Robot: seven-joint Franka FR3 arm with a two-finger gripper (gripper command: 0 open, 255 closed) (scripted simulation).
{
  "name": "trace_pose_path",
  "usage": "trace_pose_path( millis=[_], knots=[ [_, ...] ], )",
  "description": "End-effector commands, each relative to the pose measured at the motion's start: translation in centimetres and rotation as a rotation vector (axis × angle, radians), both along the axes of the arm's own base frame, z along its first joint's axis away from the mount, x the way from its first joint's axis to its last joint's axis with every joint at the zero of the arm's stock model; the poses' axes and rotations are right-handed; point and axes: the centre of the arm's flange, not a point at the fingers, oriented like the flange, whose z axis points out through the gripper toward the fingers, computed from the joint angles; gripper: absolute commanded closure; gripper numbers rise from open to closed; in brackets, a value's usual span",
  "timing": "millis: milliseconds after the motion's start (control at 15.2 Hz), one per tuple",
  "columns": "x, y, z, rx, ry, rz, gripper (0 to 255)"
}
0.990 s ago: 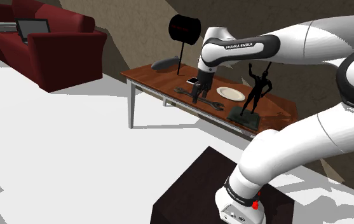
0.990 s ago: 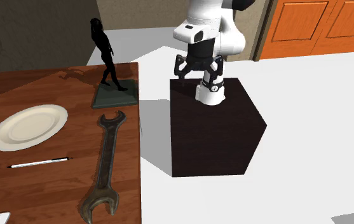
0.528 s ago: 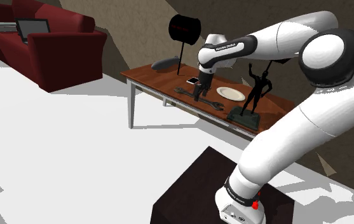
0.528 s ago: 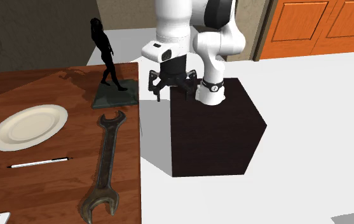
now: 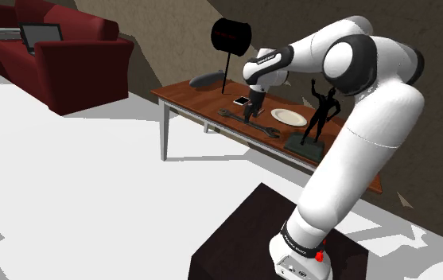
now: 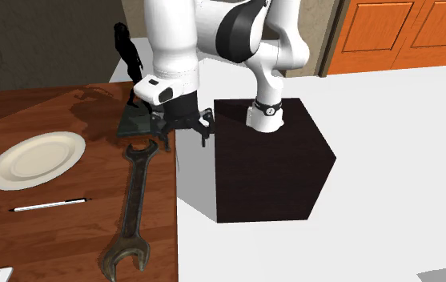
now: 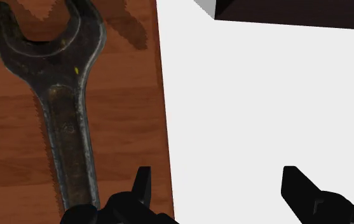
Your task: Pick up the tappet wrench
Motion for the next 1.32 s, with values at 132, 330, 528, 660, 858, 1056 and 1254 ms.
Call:
trace_pose_path(
  millis=[132,330,528,660,858,1056,1254],
  knots=[
    [2.3,-4.7,-2.1,-0.004,-0.006,0.025,0],
    [4.0,-7.9,-3.4,-0.006,-0.009,0.042,0],
    [5.8,-11.2,-4.6,-0.007,-0.013,0.059,0],
    [6.9,-12.9,-5.3,-0.008,-0.015,0.068,0],
    [6.9,-12.9,-6.9,-0.008,-0.015,0.068,0],
    [6.9,-12.9,-8.5,-0.008,-0.015,0.068,0],
    [6.8,-12.9,-9.3,-0.008,-0.015,0.068,0]
  ],
)
